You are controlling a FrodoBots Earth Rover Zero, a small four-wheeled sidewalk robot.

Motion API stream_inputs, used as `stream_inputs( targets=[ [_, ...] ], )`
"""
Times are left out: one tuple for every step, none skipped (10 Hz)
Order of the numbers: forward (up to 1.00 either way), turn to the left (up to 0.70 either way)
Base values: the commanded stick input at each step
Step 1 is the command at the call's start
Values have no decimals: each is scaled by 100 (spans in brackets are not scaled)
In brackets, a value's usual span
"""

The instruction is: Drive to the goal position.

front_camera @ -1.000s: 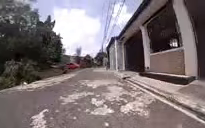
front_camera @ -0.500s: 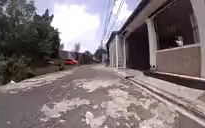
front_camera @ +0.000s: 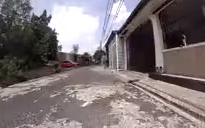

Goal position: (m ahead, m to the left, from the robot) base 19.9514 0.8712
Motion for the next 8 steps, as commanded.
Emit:
stream_inputs(
  targets=[
    [100,0],
    [100,0],
    [100,0],
    [100,0],
    [100,0],
    [100,0],
    [100,0],
    [100,0]
  ],
)
